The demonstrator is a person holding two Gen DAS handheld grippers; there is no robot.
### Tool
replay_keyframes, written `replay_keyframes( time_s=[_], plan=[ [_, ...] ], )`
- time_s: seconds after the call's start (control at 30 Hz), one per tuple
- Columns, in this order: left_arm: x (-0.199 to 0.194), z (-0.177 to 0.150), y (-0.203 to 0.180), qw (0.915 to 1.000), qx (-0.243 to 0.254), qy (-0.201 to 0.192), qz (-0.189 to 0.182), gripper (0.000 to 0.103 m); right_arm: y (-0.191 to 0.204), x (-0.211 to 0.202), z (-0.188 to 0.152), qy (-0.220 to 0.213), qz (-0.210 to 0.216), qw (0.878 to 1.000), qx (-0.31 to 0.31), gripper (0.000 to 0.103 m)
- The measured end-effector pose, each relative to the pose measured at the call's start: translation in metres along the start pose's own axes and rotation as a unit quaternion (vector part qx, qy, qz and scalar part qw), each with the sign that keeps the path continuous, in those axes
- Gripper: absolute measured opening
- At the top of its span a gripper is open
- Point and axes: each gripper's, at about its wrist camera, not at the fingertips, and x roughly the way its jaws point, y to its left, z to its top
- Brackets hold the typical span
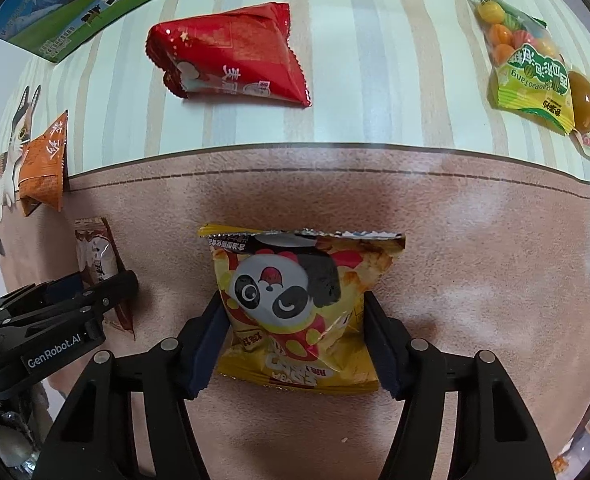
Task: Organize snacks
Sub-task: 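Carry both packs into the cardboard box and open both tools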
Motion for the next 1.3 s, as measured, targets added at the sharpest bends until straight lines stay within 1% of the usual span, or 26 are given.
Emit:
replay_keyframes(
  time_s=[0.1, 0.23, 0.3, 0.4, 0.53, 0.63, 0.73, 0.77, 0.83, 0.97, 1.07, 1.17, 1.3],
  plan=[
    [-0.001, 0.001, -0.001, 1.0, 0.002, 0.0, -0.002, 0.054, 0.007, -0.001, 0.0, -0.001, -0.003, 1.0, -0.003, 0.065],
    [-0.018, -0.001, -0.007, 0.9997, 0.008, -0.002, -0.022, 0.054, 0.01, -0.01, -0.003, -0.005, 0.01, 1.0, -0.006, 0.058],
    [-0.035, -0.004, -0.012, 0.9992, 0.019, -0.013, -0.034, 0.054, 0.011, -0.02, -0.007, -0.009, 0.025, 1.0, -0.004, 0.056],
    [-0.067, -0.006, -0.019, 0.9975, 0.035, -0.038, -0.048, 0.054, 0.011, -0.037, -0.01, -0.022, 0.045, 0.999, -0.005, 0.055],
    [-0.116, 0.001, -0.023, 0.9936, 0.041, -0.076, -0.073, 0.054, 0.014, -0.072, -0.007, -0.049, 0.074, 0.996, -0.009, 0.055],
    [-0.157, 0.012, -0.023, 0.9887, 0.044, -0.109, -0.093, 0.054, 0.019, -0.112, 0.003, -0.084, 0.099, 0.991, -0.017, 0.055],
    [-0.197, 0.033, -0.024, 0.983, 0.052, -0.139, -0.108, 0.055, 0.028, -0.162, 0.019, -0.128, 0.123, 0.984, -0.029, 0.055],
    [-0.208, 0.041, -0.024, 0.9812, 0.055, -0.151, -0.108, 0.055, 0.032, -0.179, 0.027, -0.144, 0.13, 0.98, -0.034, 0.055],
    [-0.226, 0.058, -0.026, 0.9788, 0.061, -0.171, -0.094, 0.055, 0.038, -0.206, 0.043, -0.171, 0.144, 0.974, -0.041, 0.055],
    [-0.244, 0.096, -0.028, 0.9778, 0.062, -0.18, -0.087, 0.055, 0.053, -0.241, 0.087, -0.212, 0.141, 0.965, -0.056, 0.055],
    [-0.247, 0.129, -0.023, 0.9794, 0.067, -0.179, -0.064, 0.055, 0.063, -0.246, 0.121, -0.221, 0.134, 0.964, -0.059, 0.055],
    [-0.24, 0.159, -0.017, 0.9833, 0.069, -0.161, -0.048, 0.055, 0.07, -0.248, 0.149, -0.223, 0.126, 0.965, -0.065, 0.055],
    [-0.229, 0.192, -0.008, 0.9878, 0.072, -0.136, -0.026, 0.055, 0.083, -0.232, 0.177, -0.215, 0.121, 0.967, -0.068, 0.055]
  ],
)
